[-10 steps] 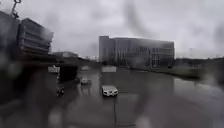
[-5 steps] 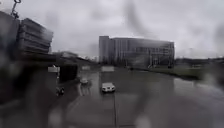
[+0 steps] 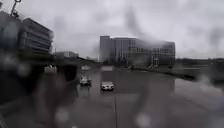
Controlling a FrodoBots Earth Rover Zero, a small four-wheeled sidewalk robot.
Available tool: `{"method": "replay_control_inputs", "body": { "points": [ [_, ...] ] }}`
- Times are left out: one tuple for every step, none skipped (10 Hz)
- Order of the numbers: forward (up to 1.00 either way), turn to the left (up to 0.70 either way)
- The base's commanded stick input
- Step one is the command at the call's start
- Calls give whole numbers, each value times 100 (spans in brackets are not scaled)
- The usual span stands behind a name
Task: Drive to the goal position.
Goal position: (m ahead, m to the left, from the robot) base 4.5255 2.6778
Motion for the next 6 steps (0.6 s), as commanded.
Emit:
{"method": "replay_control_inputs", "body": {
  "points": [
    [100,-27],
    [100,-26],
    [100,-5],
    [100,0],
    [100,0],
    [100,0]
  ]
}}
